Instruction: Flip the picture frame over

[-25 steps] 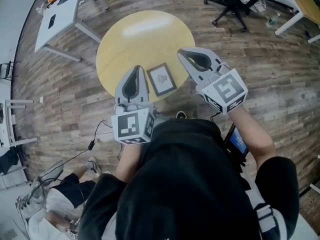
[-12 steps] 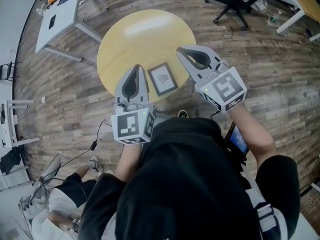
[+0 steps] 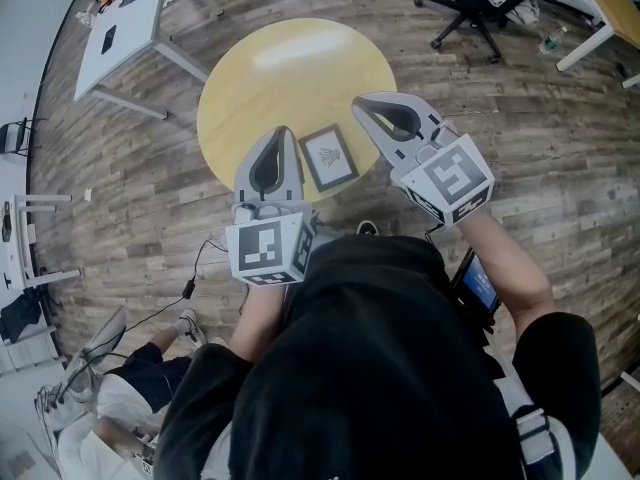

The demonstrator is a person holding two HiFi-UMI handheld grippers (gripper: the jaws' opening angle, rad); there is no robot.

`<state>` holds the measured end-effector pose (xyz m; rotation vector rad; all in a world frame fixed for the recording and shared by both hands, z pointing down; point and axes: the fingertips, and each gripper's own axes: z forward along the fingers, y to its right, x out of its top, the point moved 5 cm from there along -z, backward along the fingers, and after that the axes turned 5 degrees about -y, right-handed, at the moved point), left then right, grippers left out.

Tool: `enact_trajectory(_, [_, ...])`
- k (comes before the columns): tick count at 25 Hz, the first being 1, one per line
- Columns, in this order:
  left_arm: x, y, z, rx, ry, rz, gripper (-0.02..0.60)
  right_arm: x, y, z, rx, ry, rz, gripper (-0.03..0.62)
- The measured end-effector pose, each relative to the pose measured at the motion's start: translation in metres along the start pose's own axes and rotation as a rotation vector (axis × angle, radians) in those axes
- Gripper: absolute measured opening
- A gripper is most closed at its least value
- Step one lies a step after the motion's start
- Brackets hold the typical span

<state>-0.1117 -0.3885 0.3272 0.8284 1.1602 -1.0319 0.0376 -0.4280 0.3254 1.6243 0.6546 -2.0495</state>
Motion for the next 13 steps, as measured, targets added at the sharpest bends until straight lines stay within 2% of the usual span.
enact_trajectory(13, [0.003,0.013,0.002,-0.017,0.009,0.012,0.023,-0.005,-0.003,-0.003,0.019,-0.009,-0.007,0.018])
